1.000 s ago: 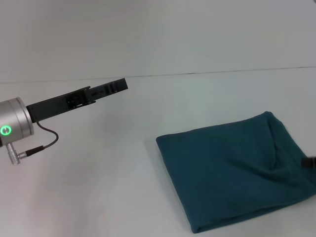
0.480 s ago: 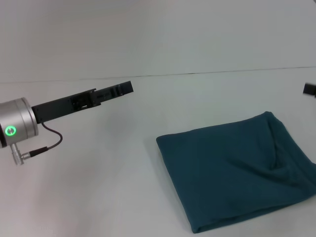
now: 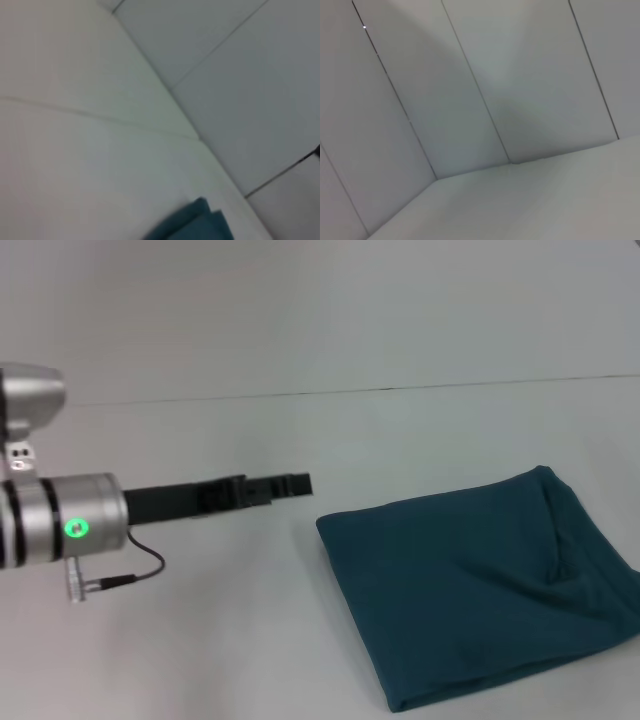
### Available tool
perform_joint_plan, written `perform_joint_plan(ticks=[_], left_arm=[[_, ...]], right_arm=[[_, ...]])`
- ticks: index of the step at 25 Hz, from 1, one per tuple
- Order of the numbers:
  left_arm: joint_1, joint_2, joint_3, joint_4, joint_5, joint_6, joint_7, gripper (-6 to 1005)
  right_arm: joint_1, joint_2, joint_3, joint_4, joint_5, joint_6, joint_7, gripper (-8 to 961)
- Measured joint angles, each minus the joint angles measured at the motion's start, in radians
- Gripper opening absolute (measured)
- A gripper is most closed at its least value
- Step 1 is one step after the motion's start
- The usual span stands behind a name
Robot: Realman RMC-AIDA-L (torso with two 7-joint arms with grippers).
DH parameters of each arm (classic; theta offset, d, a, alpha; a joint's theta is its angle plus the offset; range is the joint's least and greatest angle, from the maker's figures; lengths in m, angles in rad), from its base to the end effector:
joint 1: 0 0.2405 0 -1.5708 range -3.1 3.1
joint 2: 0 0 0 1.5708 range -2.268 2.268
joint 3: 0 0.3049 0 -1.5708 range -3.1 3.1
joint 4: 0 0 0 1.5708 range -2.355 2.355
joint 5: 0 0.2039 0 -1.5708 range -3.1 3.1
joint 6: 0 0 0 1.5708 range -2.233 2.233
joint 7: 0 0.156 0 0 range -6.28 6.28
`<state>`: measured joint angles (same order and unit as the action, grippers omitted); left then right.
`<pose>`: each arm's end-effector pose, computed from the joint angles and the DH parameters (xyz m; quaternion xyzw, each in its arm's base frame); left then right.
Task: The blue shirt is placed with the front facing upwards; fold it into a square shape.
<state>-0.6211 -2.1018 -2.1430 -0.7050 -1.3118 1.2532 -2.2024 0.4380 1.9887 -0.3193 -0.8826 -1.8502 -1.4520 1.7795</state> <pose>-0.2354 0.4031 -0.0647 -0.8206 -0.5057 -0.2538 0.0811 0.3507 0.3705 0.1288 -0.7688 0.3739 0.3603 0.3733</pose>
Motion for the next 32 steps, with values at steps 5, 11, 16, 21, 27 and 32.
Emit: perform_joint_plan(ticks=[5,11,16,21,27,32], left_arm=[[-0.057,-0.019,0.004,0.021,0.068,-0.029,-0.105,865],[-0.126,-0.032,0.005,0.083,0.121,-0.085,-0.202,865],[-0.143,-0.045,0.006,0.127,0.144,-0.145,-0.238,864],[-0.151,-0.05,0.029,0.151,0.175,-0.225,-0.273,864],[-0.165,-0.059,0.114,0.184,0.177,-0.321,-0.272,863],[-0.166,-0.063,0.131,0.186,0.173,-0.355,-0.268,863]], right_arm=[[0.024,0.003,-0.004,0.002,-0.006,0.016,-0.027,930],[0.036,0.013,-0.006,0.004,-0.003,0.028,-0.083,928],[0.038,0.022,-0.021,0.02,-0.002,0.029,-0.149,927],[0.034,0.028,-0.029,0.026,-0.001,0.028,-0.182,927],[0.028,0.033,-0.029,0.026,0.003,0.023,-0.185,927],[0.027,0.036,-0.029,0.026,0.003,0.014,-0.185,927]])
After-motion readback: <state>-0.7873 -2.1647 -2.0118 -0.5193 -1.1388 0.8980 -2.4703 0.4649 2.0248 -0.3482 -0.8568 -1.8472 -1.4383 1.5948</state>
